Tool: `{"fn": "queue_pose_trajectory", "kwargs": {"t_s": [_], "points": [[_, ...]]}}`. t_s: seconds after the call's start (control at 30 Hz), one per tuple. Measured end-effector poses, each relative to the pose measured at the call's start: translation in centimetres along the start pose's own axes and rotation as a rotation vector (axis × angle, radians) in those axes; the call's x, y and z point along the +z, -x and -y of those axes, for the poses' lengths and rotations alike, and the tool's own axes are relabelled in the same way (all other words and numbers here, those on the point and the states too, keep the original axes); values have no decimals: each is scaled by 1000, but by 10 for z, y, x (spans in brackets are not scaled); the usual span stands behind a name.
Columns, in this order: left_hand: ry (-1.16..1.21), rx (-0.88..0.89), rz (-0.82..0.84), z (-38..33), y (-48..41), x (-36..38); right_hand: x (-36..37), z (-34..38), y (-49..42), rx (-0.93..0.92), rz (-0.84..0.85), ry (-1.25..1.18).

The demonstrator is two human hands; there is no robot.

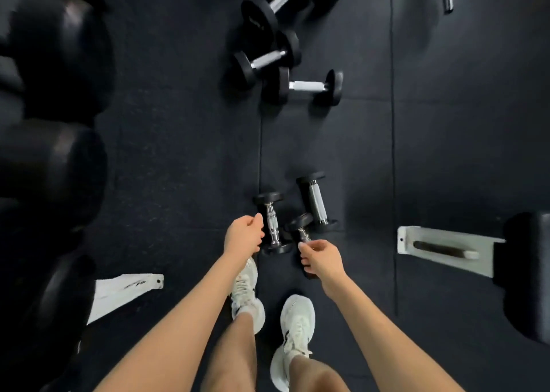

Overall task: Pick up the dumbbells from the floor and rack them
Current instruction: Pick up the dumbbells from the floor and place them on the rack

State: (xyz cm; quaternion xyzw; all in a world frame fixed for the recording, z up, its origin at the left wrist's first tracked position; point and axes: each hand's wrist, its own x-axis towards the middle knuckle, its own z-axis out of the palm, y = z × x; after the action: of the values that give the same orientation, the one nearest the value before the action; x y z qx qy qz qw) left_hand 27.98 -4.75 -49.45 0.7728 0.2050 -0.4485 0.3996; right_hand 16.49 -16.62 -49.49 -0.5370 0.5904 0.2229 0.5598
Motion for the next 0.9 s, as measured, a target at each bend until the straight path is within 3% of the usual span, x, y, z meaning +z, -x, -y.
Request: {"fn": "queue_pose_trajectory", "kwargs": {"t_s": [0.13,0.3,0.4,0.47,0.6,0.73,0.9], "points": [[-82,-49,-21,26,-93,38,36,-22,-91,-48,-11,112],[-345,-103,-41,73,-195,80,79,-57,-185,-89,80,414],[-425,-74,11,101,-230,97,100,-78,-217,-136,48,623],[-335,-33,58,114,-246,106,115,-87,-228,-190,5,713],[113,-88,125,125,-261,118,136,-96,-232,-232,-53,770],[167,-43,80,122,-260,116,137,-93,-232,-251,-73,769],[235,-170,51,116,-234,90,138,-73,-207,-223,85,766]]}}
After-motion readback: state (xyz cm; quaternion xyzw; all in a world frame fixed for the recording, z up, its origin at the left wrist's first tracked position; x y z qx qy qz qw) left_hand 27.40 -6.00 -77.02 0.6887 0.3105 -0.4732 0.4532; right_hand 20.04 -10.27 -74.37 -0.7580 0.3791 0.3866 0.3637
